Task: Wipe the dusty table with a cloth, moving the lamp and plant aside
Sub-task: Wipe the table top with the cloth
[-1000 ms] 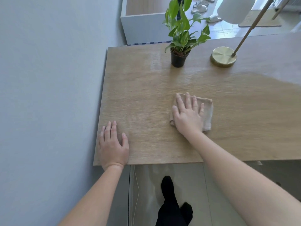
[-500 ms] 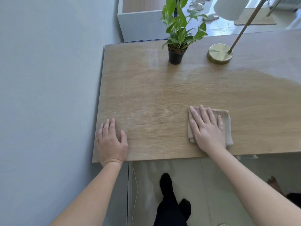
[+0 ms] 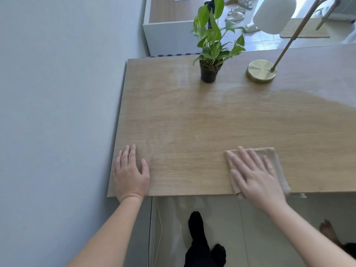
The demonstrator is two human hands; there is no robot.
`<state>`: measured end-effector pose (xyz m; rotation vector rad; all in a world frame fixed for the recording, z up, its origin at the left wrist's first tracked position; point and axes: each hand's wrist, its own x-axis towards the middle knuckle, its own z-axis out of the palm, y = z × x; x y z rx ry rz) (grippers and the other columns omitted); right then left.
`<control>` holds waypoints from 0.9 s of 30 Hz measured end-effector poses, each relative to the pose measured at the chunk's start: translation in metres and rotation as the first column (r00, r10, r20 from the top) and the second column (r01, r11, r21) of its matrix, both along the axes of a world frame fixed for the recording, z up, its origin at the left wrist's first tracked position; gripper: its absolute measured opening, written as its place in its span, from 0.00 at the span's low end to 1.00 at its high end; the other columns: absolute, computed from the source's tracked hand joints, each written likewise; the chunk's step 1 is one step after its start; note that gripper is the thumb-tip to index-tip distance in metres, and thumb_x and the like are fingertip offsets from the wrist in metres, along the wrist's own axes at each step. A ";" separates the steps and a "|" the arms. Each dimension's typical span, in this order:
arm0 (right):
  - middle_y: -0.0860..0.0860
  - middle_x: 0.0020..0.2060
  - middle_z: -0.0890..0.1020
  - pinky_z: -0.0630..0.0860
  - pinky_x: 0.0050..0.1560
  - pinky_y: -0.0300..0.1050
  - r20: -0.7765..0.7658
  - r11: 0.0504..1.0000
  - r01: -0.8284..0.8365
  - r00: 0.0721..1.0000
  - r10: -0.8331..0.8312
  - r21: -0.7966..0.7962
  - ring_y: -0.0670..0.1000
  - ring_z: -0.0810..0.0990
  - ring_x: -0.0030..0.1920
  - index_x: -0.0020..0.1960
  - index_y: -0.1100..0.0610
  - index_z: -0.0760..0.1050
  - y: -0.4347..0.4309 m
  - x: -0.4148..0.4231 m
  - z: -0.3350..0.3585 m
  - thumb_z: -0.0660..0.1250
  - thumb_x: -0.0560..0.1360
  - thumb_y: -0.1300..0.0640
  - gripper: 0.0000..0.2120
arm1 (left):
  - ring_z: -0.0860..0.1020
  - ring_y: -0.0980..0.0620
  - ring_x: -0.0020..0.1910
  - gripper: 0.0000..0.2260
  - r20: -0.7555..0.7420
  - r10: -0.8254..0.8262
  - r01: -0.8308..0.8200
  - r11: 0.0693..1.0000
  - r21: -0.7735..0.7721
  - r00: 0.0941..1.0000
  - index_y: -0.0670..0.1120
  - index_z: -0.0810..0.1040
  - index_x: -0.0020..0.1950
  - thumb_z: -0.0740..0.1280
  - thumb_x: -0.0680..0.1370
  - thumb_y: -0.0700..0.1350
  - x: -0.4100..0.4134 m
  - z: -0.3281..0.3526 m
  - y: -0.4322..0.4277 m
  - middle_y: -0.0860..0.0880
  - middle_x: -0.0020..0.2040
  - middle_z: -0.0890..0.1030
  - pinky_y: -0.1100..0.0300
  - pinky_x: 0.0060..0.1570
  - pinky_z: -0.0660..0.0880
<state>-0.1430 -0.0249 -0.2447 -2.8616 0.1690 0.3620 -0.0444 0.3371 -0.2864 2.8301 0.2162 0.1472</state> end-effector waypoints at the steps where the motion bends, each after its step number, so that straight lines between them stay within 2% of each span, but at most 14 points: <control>1: 0.37 0.84 0.41 0.39 0.84 0.56 0.004 0.998 0.062 0.998 -0.062 -0.003 0.45 0.37 0.84 0.81 0.27 0.36 -0.017 0.014 0.001 0.37 0.84 0.31 0.26 | 0.62 0.46 0.83 0.30 0.001 0.002 -0.002 1.000 0.002 1.000 0.50 0.67 0.84 0.54 0.83 0.59 0.000 0.000 0.000 0.49 0.83 0.69 0.44 0.82 0.61; 5: 0.43 0.86 0.47 0.41 0.83 0.62 0.035 0.907 0.421 0.906 -0.421 0.023 0.51 0.44 0.86 0.85 0.33 0.46 -0.051 0.111 -0.003 0.42 0.84 0.34 0.29 | 0.61 0.48 0.84 0.30 -0.007 0.016 -0.016 1.000 0.003 1.000 0.52 0.66 0.84 0.55 0.83 0.59 0.002 0.000 -0.002 0.51 0.83 0.67 0.45 0.82 0.61; 8: 0.47 0.87 0.47 0.39 0.83 0.64 0.032 0.863 0.504 0.863 -0.505 0.026 0.54 0.43 0.86 0.86 0.38 0.48 -0.025 0.190 -0.007 0.43 0.85 0.38 0.29 | 0.60 0.49 0.84 0.29 -0.010 0.020 -0.020 1.000 0.010 1.000 0.52 0.66 0.84 0.56 0.83 0.58 0.002 0.002 -0.003 0.52 0.84 0.67 0.48 0.83 0.59; 10: 0.47 0.86 0.45 0.37 0.82 0.64 0.022 0.908 0.415 0.909 -0.416 0.055 0.54 0.41 0.86 0.86 0.38 0.47 0.011 0.224 -0.007 0.42 0.85 0.38 0.29 | 0.60 0.49 0.84 0.29 -0.011 0.015 -0.015 1.000 0.015 1.000 0.52 0.66 0.84 0.56 0.84 0.58 0.003 0.002 -0.002 0.52 0.84 0.67 0.50 0.83 0.58; 13: 0.45 0.86 0.45 0.35 0.83 0.62 0.025 0.984 0.142 0.989 -0.146 0.108 0.53 0.40 0.86 0.85 0.36 0.46 0.070 0.233 -0.006 0.42 0.85 0.37 0.29 | 0.60 0.49 0.84 0.29 -0.013 0.012 -0.012 1.000 0.019 1.000 0.51 0.66 0.85 0.57 0.84 0.58 0.003 0.000 0.000 0.51 0.83 0.67 0.51 0.84 0.57; 16: 0.40 0.86 0.46 0.36 0.84 0.58 0.043 0.987 -0.117 0.993 0.112 0.114 0.49 0.42 0.85 0.84 0.33 0.46 0.091 0.188 -0.007 0.42 0.85 0.35 0.28 | 0.60 0.49 0.84 0.29 -0.011 0.010 -0.010 1.000 0.020 1.000 0.52 0.65 0.85 0.56 0.84 0.58 0.001 0.001 0.001 0.51 0.84 0.67 0.52 0.84 0.56; 18: 0.38 0.85 0.47 0.39 0.84 0.57 0.052 0.982 -0.163 0.986 0.158 0.095 0.46 0.43 0.85 0.84 0.31 0.46 0.068 0.162 -0.008 0.43 0.85 0.34 0.27 | 0.60 0.49 0.84 0.29 -0.006 0.009 -0.009 1.000 0.019 1.000 0.52 0.65 0.85 0.56 0.84 0.58 0.001 0.002 0.000 0.51 0.84 0.67 0.52 0.84 0.55; 20: 0.38 0.85 0.48 0.40 0.84 0.57 0.048 0.996 -0.074 0.996 0.072 0.055 0.45 0.45 0.85 0.83 0.30 0.47 0.027 0.163 -0.006 0.44 0.85 0.33 0.26 | 0.60 0.48 0.84 0.28 -0.001 0.011 -0.011 1.000 0.016 1.000 0.51 0.65 0.85 0.57 0.84 0.57 0.002 0.002 0.000 0.51 0.84 0.67 0.51 0.84 0.55; 24: 0.43 0.86 0.49 0.40 0.83 0.62 0.034 0.955 0.294 0.955 -0.296 0.038 0.51 0.45 0.86 0.84 0.33 0.49 -0.025 0.223 0.000 0.43 0.84 0.35 0.28 | 0.61 0.48 0.84 0.28 0.006 0.005 -0.005 1.000 0.023 1.000 0.50 0.66 0.84 0.57 0.84 0.57 0.003 0.001 0.000 0.50 0.83 0.68 0.49 0.84 0.57; 26: 0.45 0.86 0.47 0.38 0.83 0.63 0.016 0.934 0.353 0.935 -0.354 0.057 0.53 0.43 0.86 0.85 0.35 0.48 -0.011 0.256 0.001 0.42 0.84 0.37 0.29 | 0.61 0.48 0.84 0.28 0.001 0.002 -0.002 1.000 0.027 1.000 0.50 0.66 0.84 0.57 0.84 0.57 0.004 0.000 0.000 0.50 0.83 0.68 0.49 0.84 0.56; 27: 0.46 0.86 0.46 0.37 0.83 0.63 0.013 0.946 0.317 0.948 -0.318 0.063 0.54 0.42 0.86 0.85 0.36 0.48 0.001 0.265 0.001 0.42 0.84 0.37 0.30 | 0.61 0.48 0.84 0.28 -0.004 0.003 -0.003 1.000 0.027 1.000 0.51 0.66 0.85 0.57 0.84 0.57 0.004 0.000 0.000 0.51 0.83 0.67 0.49 0.84 0.56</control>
